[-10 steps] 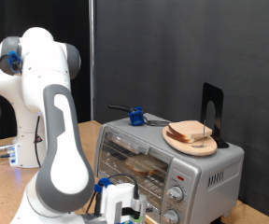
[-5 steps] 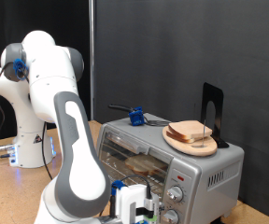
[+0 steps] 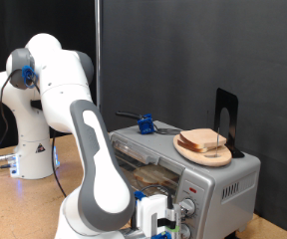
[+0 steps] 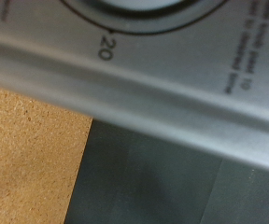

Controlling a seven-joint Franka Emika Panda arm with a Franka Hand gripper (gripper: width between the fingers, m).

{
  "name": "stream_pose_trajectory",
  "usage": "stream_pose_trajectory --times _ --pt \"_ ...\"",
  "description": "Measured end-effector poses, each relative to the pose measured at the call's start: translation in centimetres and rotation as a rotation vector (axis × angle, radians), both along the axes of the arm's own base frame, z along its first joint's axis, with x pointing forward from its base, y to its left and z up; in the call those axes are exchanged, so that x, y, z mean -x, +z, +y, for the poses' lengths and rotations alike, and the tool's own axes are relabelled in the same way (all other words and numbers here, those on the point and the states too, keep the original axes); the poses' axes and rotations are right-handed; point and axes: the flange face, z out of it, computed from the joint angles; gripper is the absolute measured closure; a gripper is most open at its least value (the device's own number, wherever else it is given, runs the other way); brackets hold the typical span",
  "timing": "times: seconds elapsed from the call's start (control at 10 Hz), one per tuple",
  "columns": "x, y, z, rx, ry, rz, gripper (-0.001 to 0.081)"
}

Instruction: Make a piece of toast with the oven

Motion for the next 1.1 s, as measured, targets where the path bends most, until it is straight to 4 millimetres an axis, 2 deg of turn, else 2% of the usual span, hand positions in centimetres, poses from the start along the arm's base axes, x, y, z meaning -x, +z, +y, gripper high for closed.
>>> stream_pose_trajectory --times 0.3,0.4,0.5,0.6,0.7,0.8,1.0,1.1 --pt "-0.2 -0.1 0.0 -0.001 -0.026 -0.002 -0.0003" --pt "-0.3 0.0 0.0 -0.004 -0.030 -0.002 0.0029" --pt "-0.3 0.0 0.1 -0.007 -0.032 -0.001 0.0166" --pt "-0.3 0.2 0.2 -0.017 -0.031 0.000 0.0166" --pt "-0.4 0.6 0.3 -0.022 -0.030 0.001 0.0300" --pt "-0.4 1.1 0.4 -0.025 -0.029 0.003 0.0469" --pt "-0.8 1.4 0.1 -0.019 -0.052 0.000 0.0469" --pt "-0.7 1.4 0.1 -0.018 -0.056 0.001 0.0675"
